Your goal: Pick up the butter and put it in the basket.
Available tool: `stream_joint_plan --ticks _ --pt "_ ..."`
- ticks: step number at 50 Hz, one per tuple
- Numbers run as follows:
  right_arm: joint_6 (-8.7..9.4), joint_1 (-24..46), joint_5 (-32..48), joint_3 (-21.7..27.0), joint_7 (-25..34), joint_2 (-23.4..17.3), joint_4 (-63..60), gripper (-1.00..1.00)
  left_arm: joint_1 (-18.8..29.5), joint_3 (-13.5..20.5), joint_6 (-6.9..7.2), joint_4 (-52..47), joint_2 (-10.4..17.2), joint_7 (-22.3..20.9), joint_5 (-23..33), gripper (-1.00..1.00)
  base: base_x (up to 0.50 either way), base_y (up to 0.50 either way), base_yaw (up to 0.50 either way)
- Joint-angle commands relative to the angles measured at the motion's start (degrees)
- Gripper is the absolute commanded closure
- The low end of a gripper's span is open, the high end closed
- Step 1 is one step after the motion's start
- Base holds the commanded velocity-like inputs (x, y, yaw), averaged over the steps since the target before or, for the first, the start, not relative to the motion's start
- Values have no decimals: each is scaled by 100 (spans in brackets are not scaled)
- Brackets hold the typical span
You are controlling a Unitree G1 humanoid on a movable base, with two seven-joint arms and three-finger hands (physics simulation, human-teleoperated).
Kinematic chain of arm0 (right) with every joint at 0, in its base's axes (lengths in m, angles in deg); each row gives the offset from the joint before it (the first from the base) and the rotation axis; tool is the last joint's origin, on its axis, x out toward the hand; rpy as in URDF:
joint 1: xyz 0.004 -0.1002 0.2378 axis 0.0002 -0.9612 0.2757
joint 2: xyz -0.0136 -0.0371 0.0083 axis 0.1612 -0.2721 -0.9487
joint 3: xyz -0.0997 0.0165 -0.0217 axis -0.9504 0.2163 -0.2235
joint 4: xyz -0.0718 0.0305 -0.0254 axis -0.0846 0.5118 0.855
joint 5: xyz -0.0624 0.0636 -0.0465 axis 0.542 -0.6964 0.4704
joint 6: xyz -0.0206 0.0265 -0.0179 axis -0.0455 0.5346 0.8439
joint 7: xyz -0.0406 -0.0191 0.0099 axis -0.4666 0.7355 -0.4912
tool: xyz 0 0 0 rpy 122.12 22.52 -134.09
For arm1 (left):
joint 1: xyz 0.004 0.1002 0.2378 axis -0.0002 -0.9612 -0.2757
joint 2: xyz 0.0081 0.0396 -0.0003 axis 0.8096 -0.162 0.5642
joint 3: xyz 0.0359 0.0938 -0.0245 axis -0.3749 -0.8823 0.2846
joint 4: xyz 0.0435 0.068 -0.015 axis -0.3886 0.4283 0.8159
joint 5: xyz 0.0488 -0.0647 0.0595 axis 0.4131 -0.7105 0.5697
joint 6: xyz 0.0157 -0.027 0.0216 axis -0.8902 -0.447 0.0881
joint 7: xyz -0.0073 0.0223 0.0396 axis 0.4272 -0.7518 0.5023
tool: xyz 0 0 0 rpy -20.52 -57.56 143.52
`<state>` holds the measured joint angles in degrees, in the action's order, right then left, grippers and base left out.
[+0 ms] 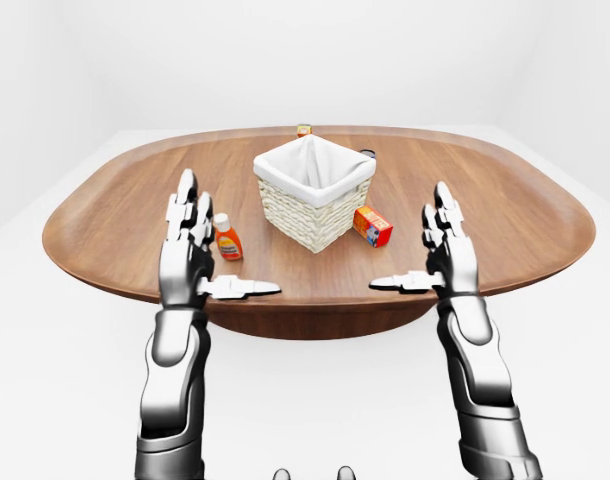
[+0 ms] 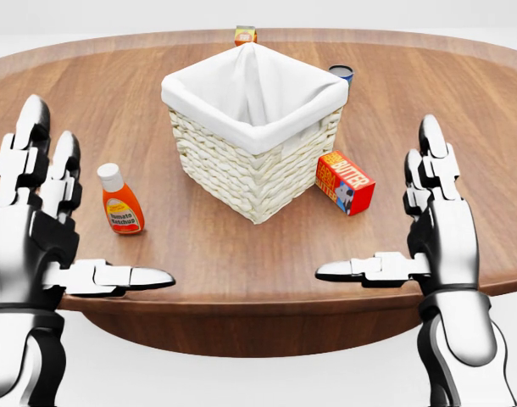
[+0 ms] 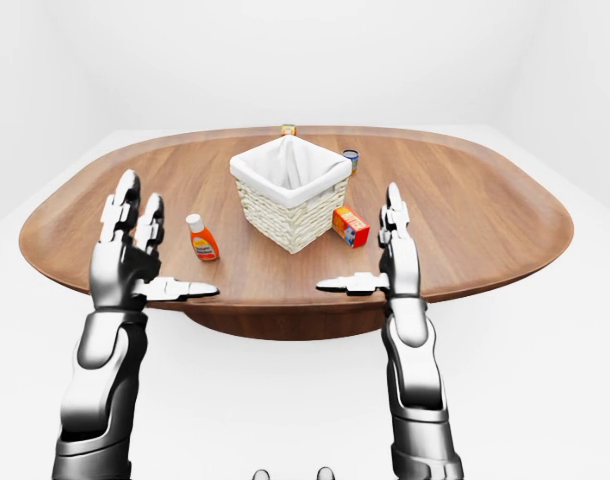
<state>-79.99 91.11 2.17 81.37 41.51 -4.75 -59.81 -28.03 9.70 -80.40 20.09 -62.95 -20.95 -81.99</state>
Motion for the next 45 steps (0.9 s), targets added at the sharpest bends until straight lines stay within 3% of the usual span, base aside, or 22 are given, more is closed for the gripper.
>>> stream_joint_plan --ticks 1,18,45 --pt "0 410 -212 256 -13 -217 -844 -100 709 283 0 -946 209 191 -407 -100 0 0 0" --pt "0 637 -359 366 -23 -376 -889 -100 1339 629 0 -1216 600 650 -1126 -100 0 0 0" --pt "0 735 -448 367 -90 -432 -424 -100 1275 466 0 -788 563 594 -879 -100 22 0 0"
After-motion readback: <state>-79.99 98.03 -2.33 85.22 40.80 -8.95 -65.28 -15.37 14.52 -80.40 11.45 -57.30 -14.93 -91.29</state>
